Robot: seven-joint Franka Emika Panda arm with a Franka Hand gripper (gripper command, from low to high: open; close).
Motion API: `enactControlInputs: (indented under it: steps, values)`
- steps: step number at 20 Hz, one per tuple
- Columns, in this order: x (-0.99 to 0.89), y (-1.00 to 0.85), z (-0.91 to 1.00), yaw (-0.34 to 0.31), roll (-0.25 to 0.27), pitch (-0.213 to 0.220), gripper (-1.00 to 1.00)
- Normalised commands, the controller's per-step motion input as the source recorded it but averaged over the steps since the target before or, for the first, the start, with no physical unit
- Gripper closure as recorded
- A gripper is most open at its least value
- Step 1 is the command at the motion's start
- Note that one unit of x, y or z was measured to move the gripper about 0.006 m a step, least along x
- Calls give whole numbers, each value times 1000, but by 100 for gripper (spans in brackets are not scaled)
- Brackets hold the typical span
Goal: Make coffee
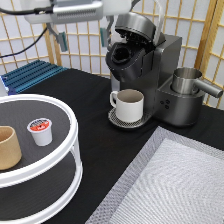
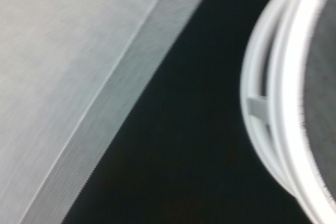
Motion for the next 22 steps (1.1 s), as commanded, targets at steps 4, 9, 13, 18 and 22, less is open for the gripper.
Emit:
enactControlInputs:
  steps: [4,9,13,18,22]
  values:
    - [-446,0,-679,-260,-252,-43,-100]
    - [-656,-323,-318,-104,-201,-67,-100]
    - [-719,-529,5,0,-25,-202,-100]
    - [-482,-557,-132,0,54,-301,-100]
    - [-451,-639,-450,0,167,-213,-100]
